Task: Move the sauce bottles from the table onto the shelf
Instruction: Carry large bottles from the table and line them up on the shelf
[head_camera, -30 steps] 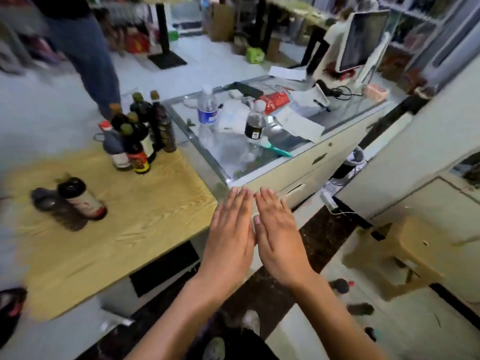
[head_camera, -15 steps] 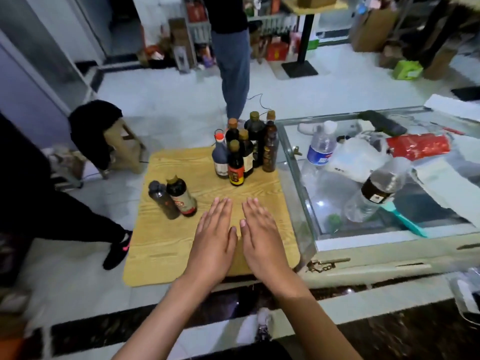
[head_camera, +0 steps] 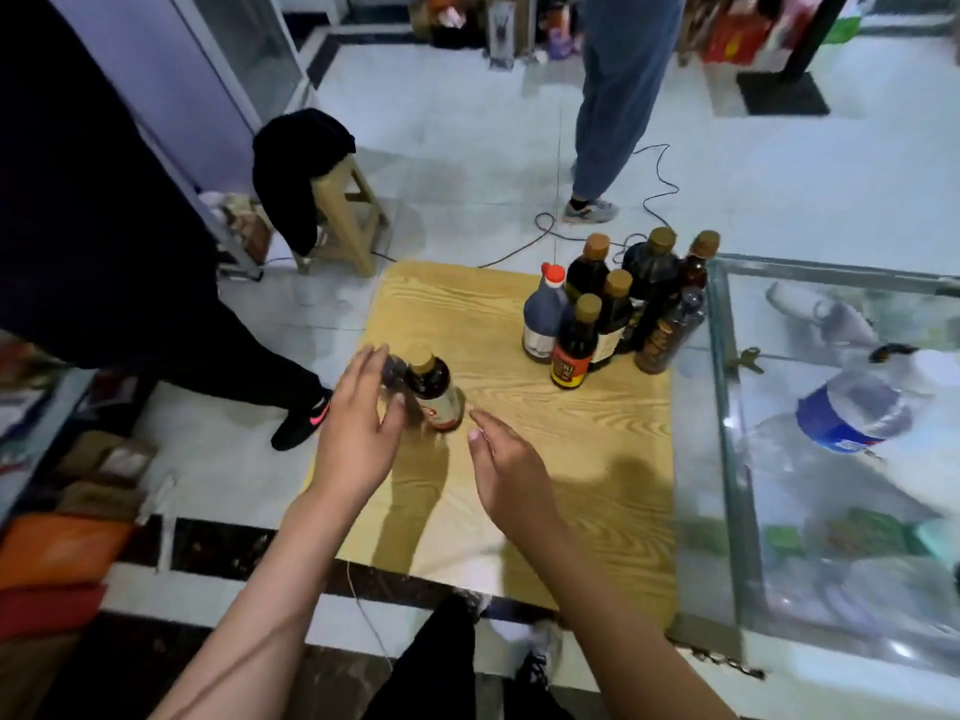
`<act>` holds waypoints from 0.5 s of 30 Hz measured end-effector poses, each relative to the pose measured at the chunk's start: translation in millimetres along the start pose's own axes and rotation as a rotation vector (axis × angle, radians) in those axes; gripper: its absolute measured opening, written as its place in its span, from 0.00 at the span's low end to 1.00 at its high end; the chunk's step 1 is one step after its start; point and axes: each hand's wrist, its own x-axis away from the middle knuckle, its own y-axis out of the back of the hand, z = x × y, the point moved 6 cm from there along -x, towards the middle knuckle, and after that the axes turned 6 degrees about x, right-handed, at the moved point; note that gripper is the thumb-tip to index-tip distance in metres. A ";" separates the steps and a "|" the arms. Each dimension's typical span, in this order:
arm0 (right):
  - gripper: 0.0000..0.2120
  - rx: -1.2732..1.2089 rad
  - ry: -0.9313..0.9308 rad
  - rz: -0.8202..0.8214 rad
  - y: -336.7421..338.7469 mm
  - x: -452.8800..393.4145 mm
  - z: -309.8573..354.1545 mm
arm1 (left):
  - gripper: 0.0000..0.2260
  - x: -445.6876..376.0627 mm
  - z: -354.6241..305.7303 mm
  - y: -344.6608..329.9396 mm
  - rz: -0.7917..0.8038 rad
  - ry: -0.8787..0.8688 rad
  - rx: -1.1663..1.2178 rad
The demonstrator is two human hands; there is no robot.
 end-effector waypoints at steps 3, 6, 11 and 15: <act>0.20 0.061 -0.045 0.048 -6.4 -26.5 7.5 | 0.30 -34.1 36.1 -7.8 0.015 0.158 0.120; 0.27 0.003 -0.084 0.044 -19.6 -59.3 13.5 | 0.33 -59.8 73.7 -29.2 0.178 0.267 0.279; 0.38 -0.126 -0.189 0.103 -51.9 -108.9 16.3 | 0.25 -85.3 104.3 -40.3 0.238 0.131 0.240; 0.33 -0.215 -0.283 0.003 -67.9 -126.5 7.2 | 0.18 -96.7 109.3 -36.3 0.184 0.088 0.166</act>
